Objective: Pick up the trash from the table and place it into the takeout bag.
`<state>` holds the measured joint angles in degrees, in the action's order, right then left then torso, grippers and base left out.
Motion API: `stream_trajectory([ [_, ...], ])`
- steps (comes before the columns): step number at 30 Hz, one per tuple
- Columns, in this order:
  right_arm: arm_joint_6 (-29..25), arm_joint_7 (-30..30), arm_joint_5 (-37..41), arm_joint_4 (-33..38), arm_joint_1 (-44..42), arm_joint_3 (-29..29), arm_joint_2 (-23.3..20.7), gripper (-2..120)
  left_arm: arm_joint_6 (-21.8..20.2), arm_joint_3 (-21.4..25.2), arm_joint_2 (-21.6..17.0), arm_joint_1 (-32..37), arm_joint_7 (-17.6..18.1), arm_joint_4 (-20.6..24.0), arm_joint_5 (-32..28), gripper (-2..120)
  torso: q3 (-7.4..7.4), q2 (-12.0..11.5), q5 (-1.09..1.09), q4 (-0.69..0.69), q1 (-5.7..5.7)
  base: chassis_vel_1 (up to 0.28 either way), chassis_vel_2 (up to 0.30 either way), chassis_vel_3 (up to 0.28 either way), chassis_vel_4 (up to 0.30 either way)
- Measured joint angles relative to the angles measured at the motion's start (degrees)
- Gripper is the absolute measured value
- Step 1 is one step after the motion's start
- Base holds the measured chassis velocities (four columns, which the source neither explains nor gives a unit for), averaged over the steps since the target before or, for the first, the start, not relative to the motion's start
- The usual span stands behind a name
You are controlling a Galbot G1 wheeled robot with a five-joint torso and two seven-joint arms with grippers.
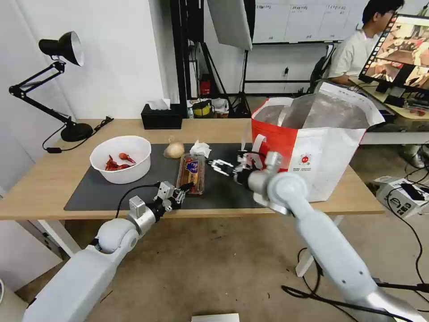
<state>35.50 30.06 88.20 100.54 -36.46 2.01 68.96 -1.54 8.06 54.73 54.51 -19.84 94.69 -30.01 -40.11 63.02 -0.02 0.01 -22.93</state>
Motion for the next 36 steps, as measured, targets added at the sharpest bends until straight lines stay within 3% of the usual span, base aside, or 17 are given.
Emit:
stream_trajectory([
  [9, 1.7, 2.9, 1.5, -7.3, 6.6, -4.7, 3.8, 100, 0.0, 0.6, -0.9, 0.3, 0.2, 0.9, -0.5, 0, 0.0, 0.0, 0.0, 0.0, 0.0, 0.0, 0.0, 0.0, 0.0],
  [19, 6.0, 4.4, 6.6, -14.2, 10.9, -5.6, 5.8, 100, -0.3, 1.1, -1.7, 0.8, 0.0, 1.6, -1.2, 0, 0.0, 0.0, 0.01, -0.01, 0.01, 0.0, 0.0, 0.0, 0.0],
  [36, 6.0, 4.4, 6.8, -21.7, 15.4, -10.1, 9.4, 100, -0.5, 1.7, -1.5, 0.9, -0.2, 1.5, -0.9, 0, 0.0, 0.0, 0.01, 0.0, 0.01, 0.0, 0.0, 0.0, 0.0],
])
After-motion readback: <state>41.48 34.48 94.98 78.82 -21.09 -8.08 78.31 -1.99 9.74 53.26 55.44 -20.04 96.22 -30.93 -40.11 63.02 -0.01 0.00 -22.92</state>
